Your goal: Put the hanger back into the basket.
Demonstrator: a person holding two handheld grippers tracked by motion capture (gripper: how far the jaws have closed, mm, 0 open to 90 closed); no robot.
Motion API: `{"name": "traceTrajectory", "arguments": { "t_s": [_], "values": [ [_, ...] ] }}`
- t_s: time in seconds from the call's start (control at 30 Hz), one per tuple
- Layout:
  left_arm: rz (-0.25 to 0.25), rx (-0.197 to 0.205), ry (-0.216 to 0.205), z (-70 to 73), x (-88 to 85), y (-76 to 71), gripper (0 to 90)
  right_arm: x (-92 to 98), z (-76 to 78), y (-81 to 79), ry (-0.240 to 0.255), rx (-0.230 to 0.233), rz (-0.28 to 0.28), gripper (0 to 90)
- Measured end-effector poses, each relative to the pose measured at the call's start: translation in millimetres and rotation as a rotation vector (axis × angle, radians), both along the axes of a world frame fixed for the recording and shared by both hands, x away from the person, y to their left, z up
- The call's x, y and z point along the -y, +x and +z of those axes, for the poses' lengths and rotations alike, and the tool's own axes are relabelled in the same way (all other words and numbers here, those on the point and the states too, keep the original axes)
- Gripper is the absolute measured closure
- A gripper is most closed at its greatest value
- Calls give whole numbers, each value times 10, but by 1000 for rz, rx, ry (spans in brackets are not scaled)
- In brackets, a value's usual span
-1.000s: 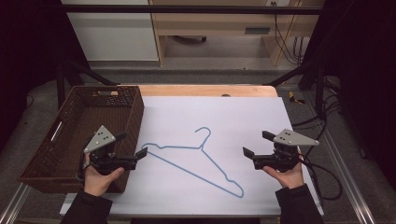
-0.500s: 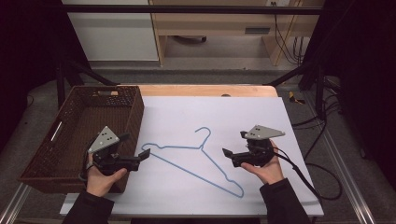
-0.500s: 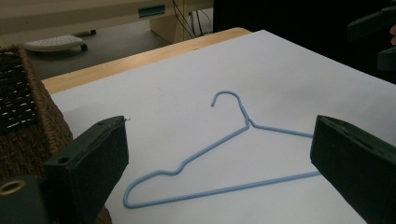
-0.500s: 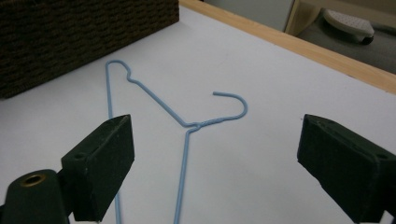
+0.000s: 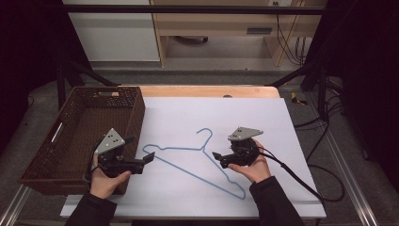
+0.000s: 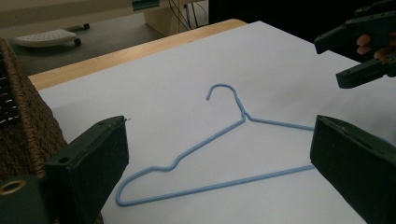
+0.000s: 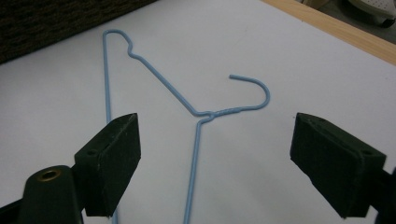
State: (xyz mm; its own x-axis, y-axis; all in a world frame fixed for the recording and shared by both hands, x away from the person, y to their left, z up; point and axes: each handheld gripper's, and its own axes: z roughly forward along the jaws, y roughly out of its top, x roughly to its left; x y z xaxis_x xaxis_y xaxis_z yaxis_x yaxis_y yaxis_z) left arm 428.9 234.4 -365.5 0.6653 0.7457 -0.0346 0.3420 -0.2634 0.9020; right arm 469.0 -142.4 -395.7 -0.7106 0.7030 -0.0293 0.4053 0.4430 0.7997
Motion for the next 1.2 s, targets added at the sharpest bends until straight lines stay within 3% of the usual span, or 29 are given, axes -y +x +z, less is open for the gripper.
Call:
{"name": "traceTrajectory", "arguments": {
  "t_s": [0.13,0.4,0.53,0.67,1.2],
  "values": [
    [-6,-6,6,-13,20,4,42,-69,-124,45,-45,-35,0,180],
    [-10,-5,13,-24,25,8,45,-154,-317,99,-83,-80,21,241],
    [-10,-7,13,-26,32,6,46,-167,-383,113,-73,-101,15,275],
    [-13,-9,15,-33,41,3,48,-178,-475,137,-101,-128,14,325],
    [-26,-14,28,-54,92,4,52,-225,-615,201,-105,-195,13,545]
  ]
}}
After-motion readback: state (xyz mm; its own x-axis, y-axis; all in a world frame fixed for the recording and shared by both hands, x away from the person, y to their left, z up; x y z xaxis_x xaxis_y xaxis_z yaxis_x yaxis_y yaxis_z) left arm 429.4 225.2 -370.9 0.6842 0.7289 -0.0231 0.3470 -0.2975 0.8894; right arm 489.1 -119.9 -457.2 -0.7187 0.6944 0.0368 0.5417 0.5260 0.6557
